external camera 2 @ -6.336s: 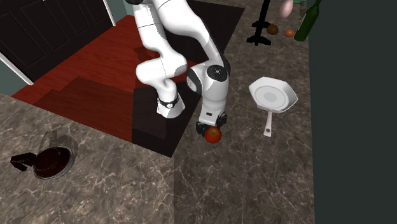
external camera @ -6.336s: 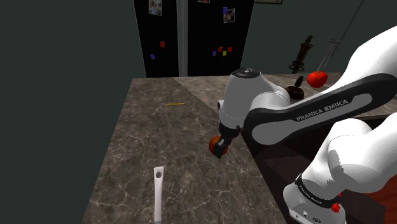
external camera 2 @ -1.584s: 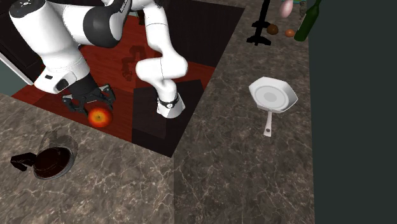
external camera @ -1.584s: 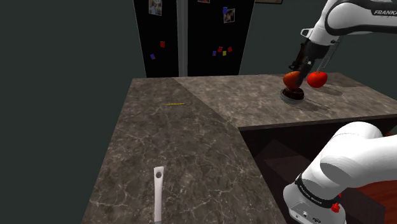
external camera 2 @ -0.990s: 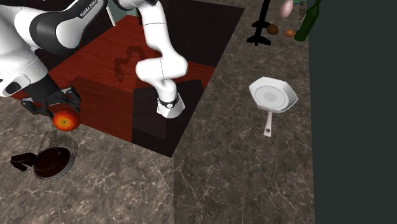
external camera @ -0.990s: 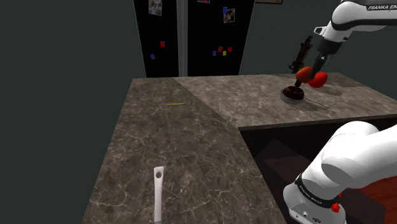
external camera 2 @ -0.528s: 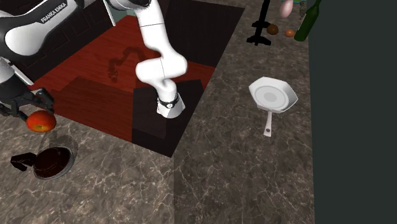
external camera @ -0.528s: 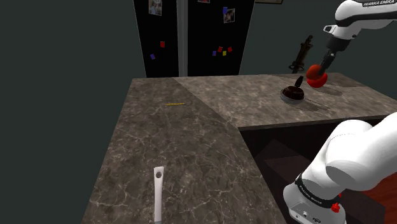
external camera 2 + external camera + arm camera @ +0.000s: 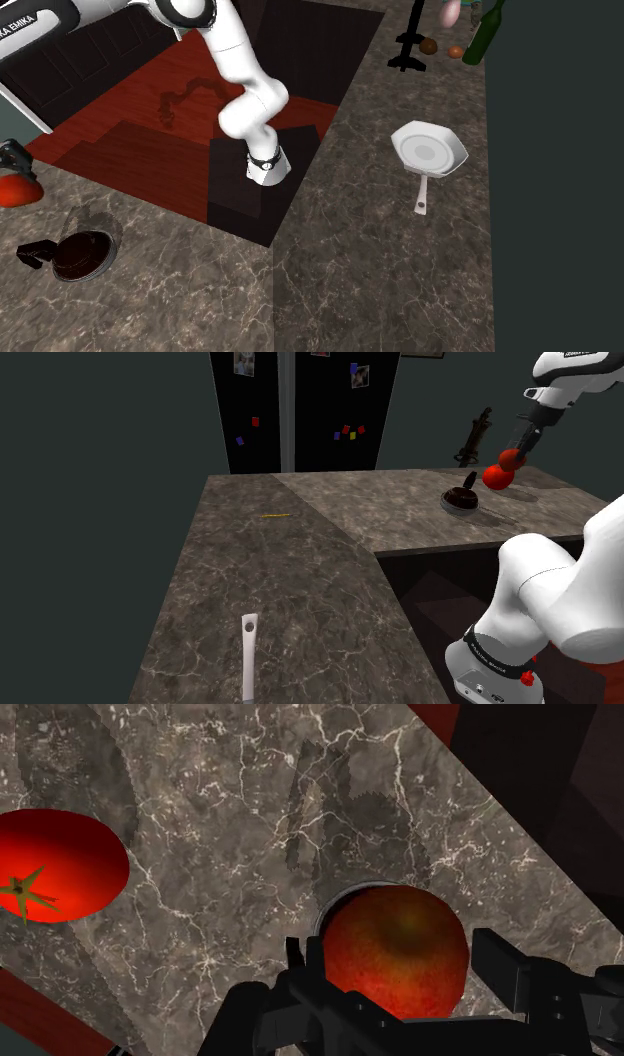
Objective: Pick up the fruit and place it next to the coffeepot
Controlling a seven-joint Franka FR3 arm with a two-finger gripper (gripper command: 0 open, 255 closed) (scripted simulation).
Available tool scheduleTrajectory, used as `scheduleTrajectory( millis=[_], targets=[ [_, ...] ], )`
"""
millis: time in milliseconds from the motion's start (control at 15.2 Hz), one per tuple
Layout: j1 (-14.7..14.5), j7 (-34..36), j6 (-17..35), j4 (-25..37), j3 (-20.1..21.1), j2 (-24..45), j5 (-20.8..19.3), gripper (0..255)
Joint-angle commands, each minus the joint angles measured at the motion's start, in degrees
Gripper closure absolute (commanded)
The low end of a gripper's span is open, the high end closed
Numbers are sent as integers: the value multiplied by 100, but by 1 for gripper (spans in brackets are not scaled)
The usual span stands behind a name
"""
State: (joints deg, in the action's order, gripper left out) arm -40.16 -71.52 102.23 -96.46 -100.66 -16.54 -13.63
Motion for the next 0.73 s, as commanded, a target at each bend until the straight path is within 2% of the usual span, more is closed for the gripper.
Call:
scheduleTrajectory(
  millis=[0, 66, 660],
  targets=[
    [-918, 155, -239, 606, -689, -573, -542, 255],
    [-1238, 193, -372, 922, -898, -834, -756, 255],
    [-1092, 272, 287, 247, -939, -906, -863, 255]
  ],
)
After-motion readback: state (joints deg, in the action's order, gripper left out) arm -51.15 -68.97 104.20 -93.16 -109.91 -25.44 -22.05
